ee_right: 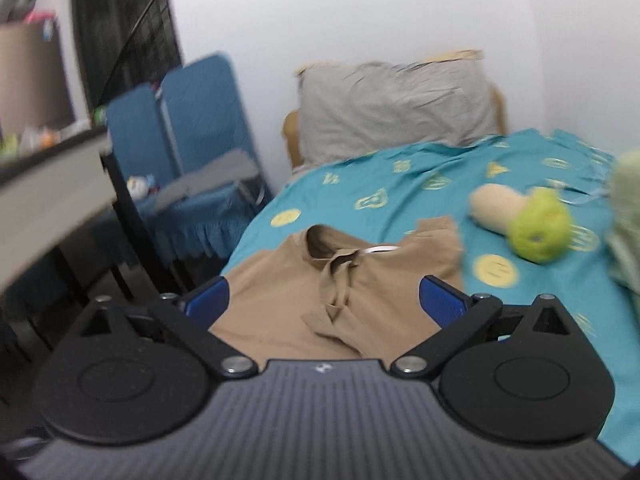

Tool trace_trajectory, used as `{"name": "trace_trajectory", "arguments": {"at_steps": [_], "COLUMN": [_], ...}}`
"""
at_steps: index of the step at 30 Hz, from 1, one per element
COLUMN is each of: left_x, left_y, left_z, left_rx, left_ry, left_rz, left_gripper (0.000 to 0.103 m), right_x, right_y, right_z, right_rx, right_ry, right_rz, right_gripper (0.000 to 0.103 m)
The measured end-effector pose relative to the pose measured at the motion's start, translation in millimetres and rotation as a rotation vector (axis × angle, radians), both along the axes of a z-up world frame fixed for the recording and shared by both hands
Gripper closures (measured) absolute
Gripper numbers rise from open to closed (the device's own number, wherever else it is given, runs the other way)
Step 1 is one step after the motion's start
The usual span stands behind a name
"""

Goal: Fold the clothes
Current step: 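Fold the held side over toward the shirt's middle and open the right gripper, then grasp the opposite side edge of the T-shirt with the left gripper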

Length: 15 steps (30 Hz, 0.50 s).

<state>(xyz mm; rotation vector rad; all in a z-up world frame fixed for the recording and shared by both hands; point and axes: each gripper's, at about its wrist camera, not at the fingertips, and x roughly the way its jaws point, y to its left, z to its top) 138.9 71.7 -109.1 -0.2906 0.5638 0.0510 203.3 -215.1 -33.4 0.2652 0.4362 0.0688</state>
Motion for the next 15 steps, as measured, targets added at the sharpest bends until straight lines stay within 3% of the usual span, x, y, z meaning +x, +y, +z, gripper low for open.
{"name": "trace_trajectory", "arguments": {"at_steps": [5, 9, 15], "left_x": [-23, -36, -51], "left_y": [-15, -32, -65], "left_z": [8, 6, -5], "left_rx": [-0.048, -0.082, -0.161], "left_ry": [0.014, 0.06, 0.149], "left_rz": [-0.097, -0.191, -0.36], "left_gripper": [0.0, 0.0, 0.004], "right_x": [-98, -157, -180], "right_y": [-36, -61, -94], "right_z": [24, 13, 7], "right_rx": [0.111, 0.153, 0.19], "right_ry": [0.025, 0.034, 0.04], "right_rz": [-0.084, -0.156, -0.239], "right_gripper": [0.0, 0.0, 0.0]}}
